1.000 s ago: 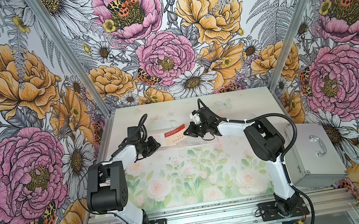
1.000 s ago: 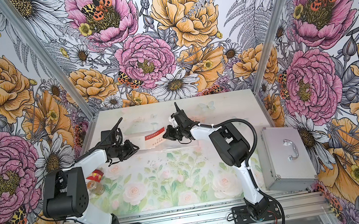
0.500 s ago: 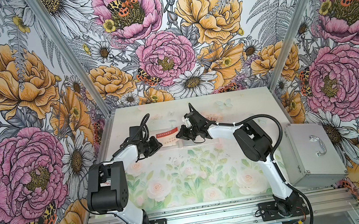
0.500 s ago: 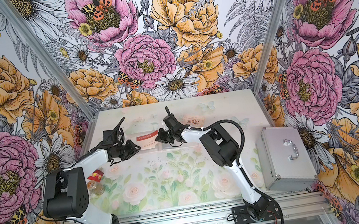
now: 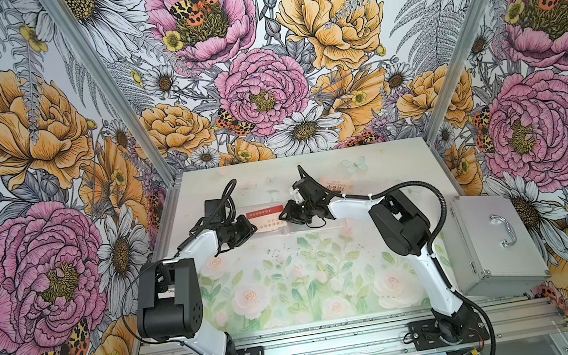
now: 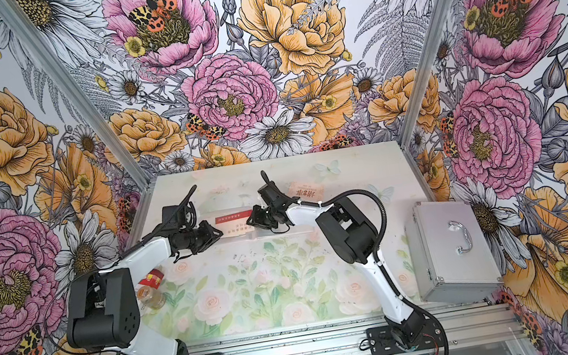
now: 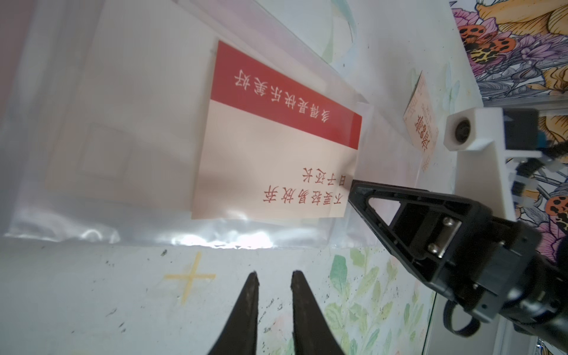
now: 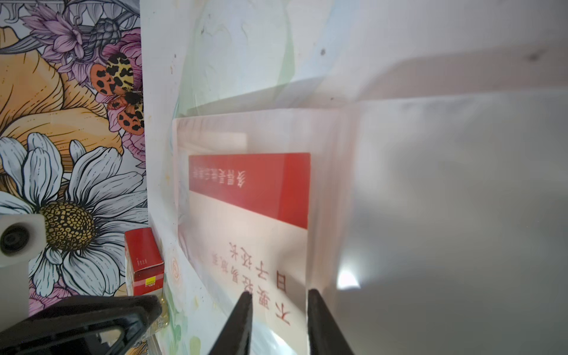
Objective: Place the photos into the photo albums
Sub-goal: Insert the photo into the photo album.
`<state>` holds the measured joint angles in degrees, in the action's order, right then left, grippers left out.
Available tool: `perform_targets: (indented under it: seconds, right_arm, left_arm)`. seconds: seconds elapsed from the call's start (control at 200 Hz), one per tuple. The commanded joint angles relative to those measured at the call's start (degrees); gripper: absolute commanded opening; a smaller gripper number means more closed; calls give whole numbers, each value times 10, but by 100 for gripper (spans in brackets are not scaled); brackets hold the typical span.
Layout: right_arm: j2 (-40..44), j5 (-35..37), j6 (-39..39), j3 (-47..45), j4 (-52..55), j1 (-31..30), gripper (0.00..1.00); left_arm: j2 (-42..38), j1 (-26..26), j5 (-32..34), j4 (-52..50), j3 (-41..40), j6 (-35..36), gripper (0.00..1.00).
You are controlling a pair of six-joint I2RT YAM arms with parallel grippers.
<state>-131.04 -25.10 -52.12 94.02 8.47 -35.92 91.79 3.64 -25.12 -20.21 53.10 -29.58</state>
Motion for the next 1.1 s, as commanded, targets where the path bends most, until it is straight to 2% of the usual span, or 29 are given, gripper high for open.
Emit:
perform_targets:
  seconds: [0.0,0.07,0.15,0.21,0.32,0.45,0.646,1.096]
  right_arm:
    - [44,30,35,3,43,5,39]
    - [50,40,46,2,59,6,43]
    - [59,56,57,2,76,7,43]
    - [59,61,61,3,79,9,35]
    - [42,87,81,40,125,8,11]
    - [3,101,113,102,191,2,3]
    - [-19,114,121,126,205,4,0]
    - [-94,92,124,215,240,-5,0]
  left_arm:
    - [-26,2,2,11,-4,-3,22]
    - [-29,1,1,11,-4,-5,22]
    - [-30,1,1,11,-5,-5,22]
    - [-31,2,-1,11,-5,-6,22]
    - [-34,3,-2,11,-5,-7,22]
    - [-37,4,-3,11,-5,-8,22]
    - [-39,6,-4,11,-8,-8,22]
    - [-37,8,-5,11,-5,-7,23]
